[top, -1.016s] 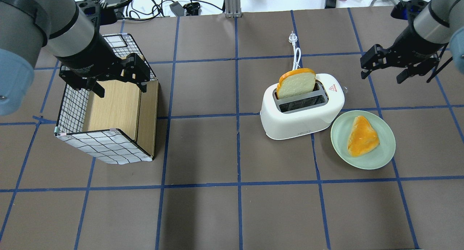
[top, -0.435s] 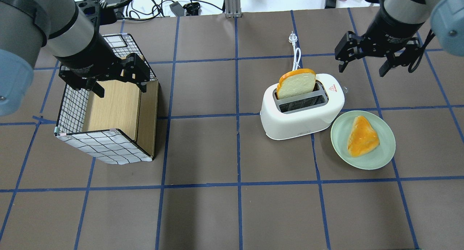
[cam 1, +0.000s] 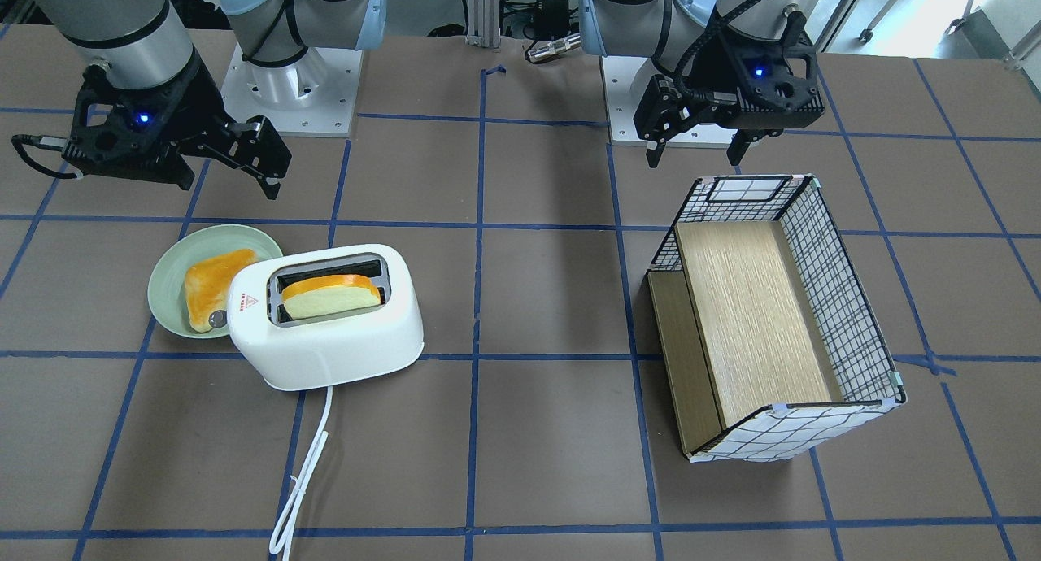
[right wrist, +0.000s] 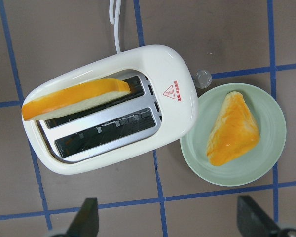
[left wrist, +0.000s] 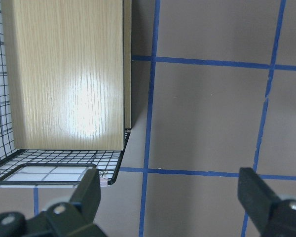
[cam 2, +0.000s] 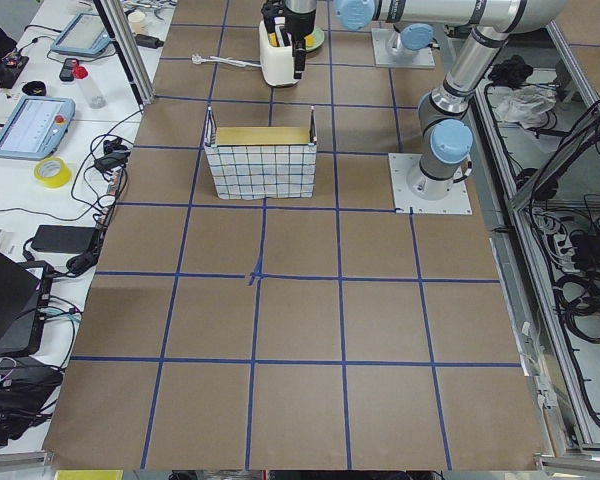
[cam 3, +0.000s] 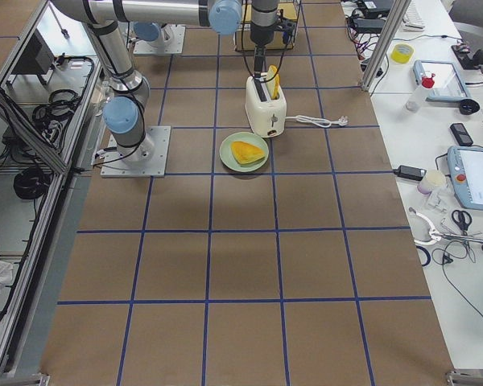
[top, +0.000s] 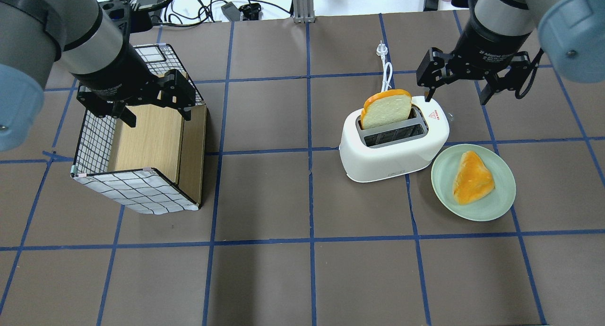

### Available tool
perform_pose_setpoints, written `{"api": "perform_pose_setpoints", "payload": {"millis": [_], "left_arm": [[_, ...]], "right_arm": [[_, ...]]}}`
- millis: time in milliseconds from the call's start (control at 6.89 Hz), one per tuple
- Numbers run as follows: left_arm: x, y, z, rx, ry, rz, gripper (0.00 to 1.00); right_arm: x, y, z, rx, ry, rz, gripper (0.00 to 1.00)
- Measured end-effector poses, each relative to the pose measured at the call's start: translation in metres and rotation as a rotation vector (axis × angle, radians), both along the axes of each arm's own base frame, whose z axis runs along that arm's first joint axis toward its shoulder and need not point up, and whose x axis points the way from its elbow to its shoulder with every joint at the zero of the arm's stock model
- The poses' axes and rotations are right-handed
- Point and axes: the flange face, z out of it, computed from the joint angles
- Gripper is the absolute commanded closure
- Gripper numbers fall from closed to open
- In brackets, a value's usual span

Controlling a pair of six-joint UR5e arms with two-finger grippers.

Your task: Press toaster with right arm

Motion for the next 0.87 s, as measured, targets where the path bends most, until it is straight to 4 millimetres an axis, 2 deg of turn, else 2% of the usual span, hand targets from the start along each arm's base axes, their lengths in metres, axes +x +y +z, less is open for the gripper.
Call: {"api": "perform_pose_setpoints", "payload": {"millis": [871], "left_arm": [[0.0001,0.0000,-0.0003,0.001,-0.001,0.000,0.00]], "right_arm": [[0.0017,0.0041,0.0009,0.011,0.005,0.001,0.00]]}}
